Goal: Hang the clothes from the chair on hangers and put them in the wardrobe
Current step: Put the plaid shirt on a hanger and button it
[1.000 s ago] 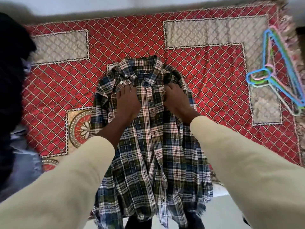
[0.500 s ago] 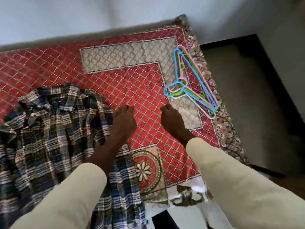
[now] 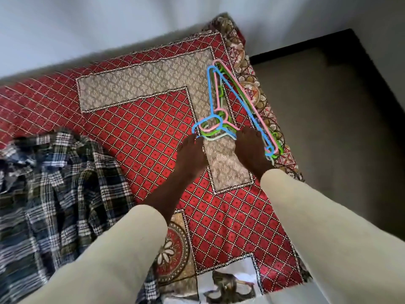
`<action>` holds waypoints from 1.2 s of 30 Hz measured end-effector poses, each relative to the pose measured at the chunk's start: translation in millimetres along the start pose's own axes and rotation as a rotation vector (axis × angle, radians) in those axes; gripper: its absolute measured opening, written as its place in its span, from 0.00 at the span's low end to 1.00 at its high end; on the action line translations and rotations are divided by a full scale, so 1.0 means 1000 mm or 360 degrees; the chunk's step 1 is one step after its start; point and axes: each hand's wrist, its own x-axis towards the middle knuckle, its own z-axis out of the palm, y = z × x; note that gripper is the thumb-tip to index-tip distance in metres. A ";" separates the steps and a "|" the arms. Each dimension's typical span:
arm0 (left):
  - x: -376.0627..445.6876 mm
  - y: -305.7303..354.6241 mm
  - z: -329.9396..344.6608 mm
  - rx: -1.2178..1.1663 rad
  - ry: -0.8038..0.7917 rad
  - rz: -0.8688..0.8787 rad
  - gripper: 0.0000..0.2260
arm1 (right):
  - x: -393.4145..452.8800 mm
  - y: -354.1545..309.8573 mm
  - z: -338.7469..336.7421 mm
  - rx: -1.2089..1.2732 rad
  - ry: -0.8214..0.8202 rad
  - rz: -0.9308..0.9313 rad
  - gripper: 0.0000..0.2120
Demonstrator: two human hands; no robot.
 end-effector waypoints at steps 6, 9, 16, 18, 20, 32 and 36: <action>0.002 -0.003 -0.004 -0.0071 0.0143 -0.0027 0.25 | 0.004 0.007 0.001 0.0270 0.0160 -0.0049 0.09; -0.003 -0.006 -0.008 -0.0130 0.0408 -0.0045 0.24 | 0.002 0.010 -0.009 0.0371 0.0296 -0.0044 0.09; -0.026 -0.030 -0.036 -0.0287 0.0697 -0.0309 0.22 | -0.007 -0.013 -0.053 0.0409 0.0695 -0.0177 0.13; -0.034 -0.041 -0.051 -0.0333 0.0675 -0.0376 0.23 | -0.007 -0.030 -0.067 0.0494 0.0721 -0.0285 0.13; -0.045 -0.060 -0.070 -0.0374 0.0689 -0.0484 0.26 | -0.008 -0.058 -0.084 0.0606 0.0710 -0.0294 0.13; -0.156 -0.289 -0.166 -0.0041 0.0961 -0.0450 0.24 | -0.026 -0.307 -0.119 0.1521 -0.0514 -0.0201 0.10; -0.193 -0.359 -0.182 -0.0027 0.0904 -0.0511 0.23 | -0.042 -0.402 -0.117 0.1511 -0.0657 -0.0164 0.06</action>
